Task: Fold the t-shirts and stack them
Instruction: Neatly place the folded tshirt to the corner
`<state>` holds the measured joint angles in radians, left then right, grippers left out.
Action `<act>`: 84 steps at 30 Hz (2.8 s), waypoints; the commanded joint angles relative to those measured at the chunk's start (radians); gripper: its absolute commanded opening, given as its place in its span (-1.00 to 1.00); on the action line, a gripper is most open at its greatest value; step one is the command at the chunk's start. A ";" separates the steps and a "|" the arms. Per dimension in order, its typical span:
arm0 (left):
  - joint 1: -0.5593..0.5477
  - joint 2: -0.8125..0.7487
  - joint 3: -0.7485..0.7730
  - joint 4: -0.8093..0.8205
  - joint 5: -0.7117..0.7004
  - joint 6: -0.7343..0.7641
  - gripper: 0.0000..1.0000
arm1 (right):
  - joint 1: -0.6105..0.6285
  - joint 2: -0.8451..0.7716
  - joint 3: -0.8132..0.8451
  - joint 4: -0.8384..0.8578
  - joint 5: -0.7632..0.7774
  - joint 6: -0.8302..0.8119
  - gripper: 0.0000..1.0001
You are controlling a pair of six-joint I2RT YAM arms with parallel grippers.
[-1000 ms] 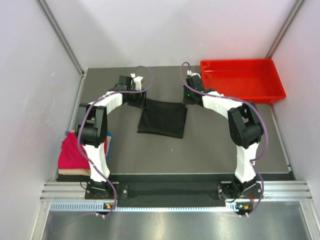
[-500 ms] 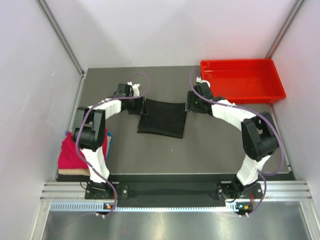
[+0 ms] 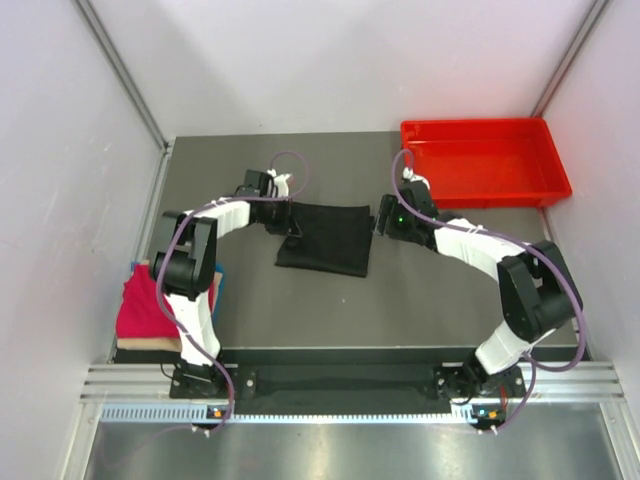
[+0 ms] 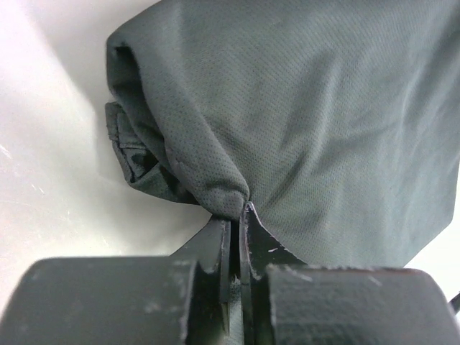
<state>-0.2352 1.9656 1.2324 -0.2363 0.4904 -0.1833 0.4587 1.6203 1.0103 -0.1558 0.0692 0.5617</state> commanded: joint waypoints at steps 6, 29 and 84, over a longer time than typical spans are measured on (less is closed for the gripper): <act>0.040 -0.138 -0.034 -0.254 0.005 0.272 -1.00 | 0.032 -0.108 -0.137 0.127 -0.086 0.093 0.29; 0.091 -0.505 -0.080 -0.886 -0.323 0.711 -1.00 | 0.031 -0.211 -0.219 0.107 -0.072 0.070 0.30; 0.373 -0.832 -0.223 -0.816 -1.142 0.958 -1.00 | 0.003 -0.223 -0.196 0.082 -0.077 -0.046 0.37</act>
<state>0.0956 1.1034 1.0298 -1.1805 -0.6193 0.7105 0.4706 1.4399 0.7853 -0.0967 -0.0044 0.5419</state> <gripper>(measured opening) 0.045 0.685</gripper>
